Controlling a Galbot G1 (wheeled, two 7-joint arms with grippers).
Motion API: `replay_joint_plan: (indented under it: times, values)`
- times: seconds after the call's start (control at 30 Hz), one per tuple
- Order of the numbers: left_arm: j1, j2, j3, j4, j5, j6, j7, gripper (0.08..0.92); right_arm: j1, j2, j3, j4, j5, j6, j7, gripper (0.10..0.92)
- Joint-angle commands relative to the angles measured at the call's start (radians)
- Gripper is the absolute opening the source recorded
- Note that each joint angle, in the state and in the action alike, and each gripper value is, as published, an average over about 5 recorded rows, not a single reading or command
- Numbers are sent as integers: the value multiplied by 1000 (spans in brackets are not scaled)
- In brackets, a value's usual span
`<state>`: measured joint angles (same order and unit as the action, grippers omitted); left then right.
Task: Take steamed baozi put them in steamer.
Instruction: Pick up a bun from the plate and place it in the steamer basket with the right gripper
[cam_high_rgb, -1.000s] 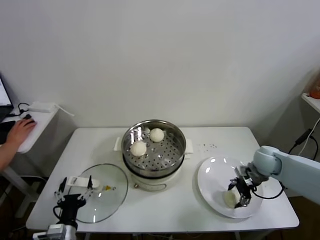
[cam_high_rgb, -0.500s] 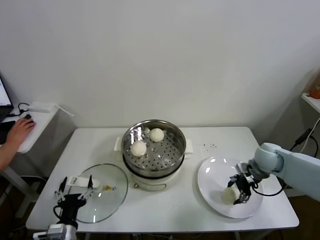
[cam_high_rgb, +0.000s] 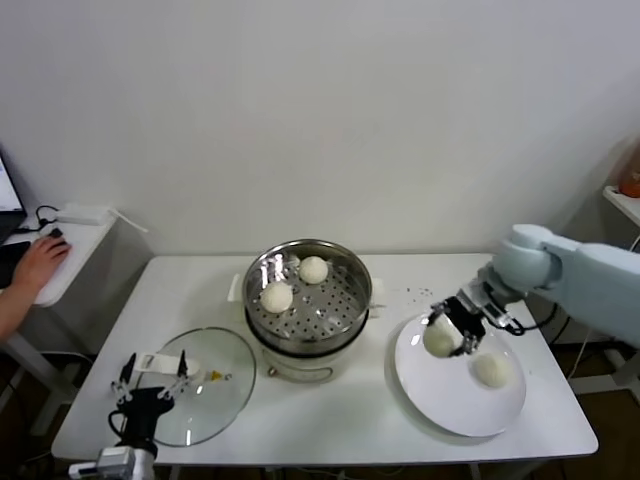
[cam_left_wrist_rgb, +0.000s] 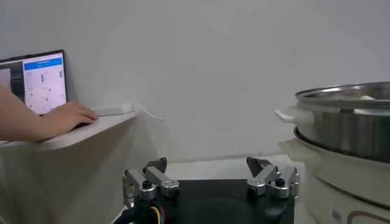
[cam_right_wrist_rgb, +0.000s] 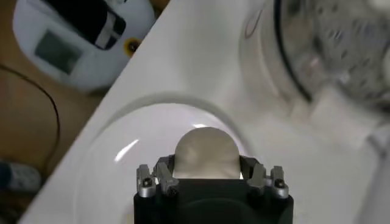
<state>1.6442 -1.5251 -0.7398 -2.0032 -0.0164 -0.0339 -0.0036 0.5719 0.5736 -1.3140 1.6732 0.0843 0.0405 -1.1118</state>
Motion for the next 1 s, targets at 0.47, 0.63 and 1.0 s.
replay_joint_plan:
  times: [0.47,0.63,1.0]
  values:
    - [-2,-2,2,-11,8,12,0,823,160,477,72,15,-383,379,-24,694]
    - [-6,1,2,-11,-11,19,0,823,102,579,86,-59,-425,409,-25,695]
    - [-5,5,-5,-4,-23,22,0,823,-29,722,95,-197,-466,418,-31,696]
